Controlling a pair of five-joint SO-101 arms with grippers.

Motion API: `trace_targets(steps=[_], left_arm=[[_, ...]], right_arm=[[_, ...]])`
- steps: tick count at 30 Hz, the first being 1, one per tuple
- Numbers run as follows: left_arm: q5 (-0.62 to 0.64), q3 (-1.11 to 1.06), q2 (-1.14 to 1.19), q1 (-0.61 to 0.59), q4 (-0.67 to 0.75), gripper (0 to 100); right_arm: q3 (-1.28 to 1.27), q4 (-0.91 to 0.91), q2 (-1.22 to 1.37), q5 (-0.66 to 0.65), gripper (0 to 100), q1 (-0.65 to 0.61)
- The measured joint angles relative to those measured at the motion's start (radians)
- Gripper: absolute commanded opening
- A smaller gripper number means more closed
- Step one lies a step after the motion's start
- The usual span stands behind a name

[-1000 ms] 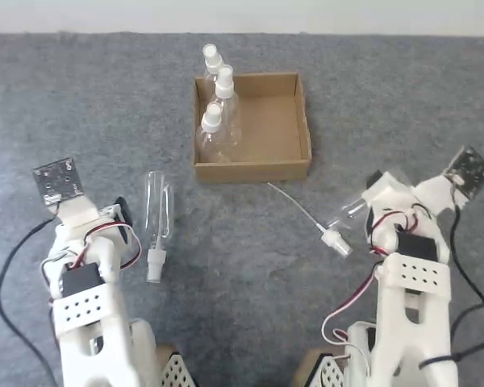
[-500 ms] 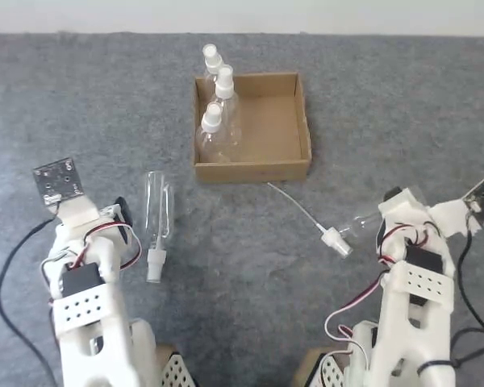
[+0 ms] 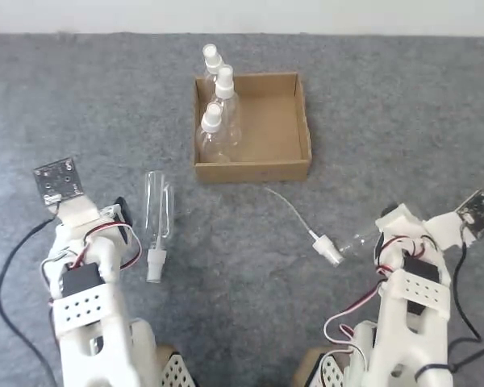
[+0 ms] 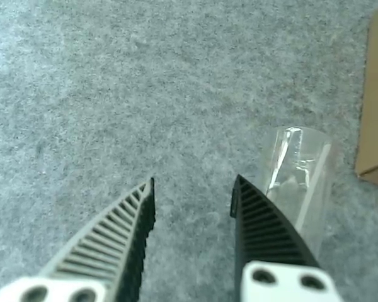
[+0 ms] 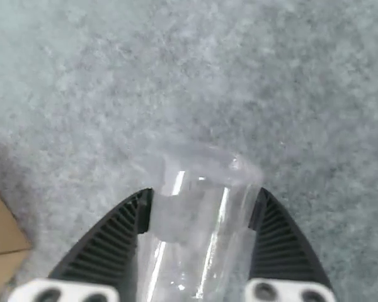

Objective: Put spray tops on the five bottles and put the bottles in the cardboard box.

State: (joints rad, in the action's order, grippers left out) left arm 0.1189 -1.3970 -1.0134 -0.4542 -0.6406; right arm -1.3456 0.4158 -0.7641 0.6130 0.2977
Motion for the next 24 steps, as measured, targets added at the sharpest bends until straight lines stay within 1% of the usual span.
trace_targets(steps=[5,8,10,18,22,24], left_arm=[[0.0,0.0,0.0,0.0,0.0,19],[0.0,0.0,0.0,0.0,0.0,19],[0.0,0.0,0.0,0.0,0.0,19],[0.0,0.0,0.0,0.0,0.0,19],[0.0,0.0,0.0,0.0,0.0,19],[0.0,0.0,0.0,0.0,0.0,19]], right_arm=[[-0.049,-0.002,-0.015,-0.074,22.5,0.002],[-0.052,0.017,-0.017,-0.095,22.7,0.002],[-0.048,0.063,-0.02,-0.101,22.8,0.0],[0.078,0.351,-0.02,-0.104,22.8,0.0],[0.152,0.439,-0.02,-0.109,22.9,0.003],[0.184,0.474,-0.02,-0.143,22.9,0.003]])
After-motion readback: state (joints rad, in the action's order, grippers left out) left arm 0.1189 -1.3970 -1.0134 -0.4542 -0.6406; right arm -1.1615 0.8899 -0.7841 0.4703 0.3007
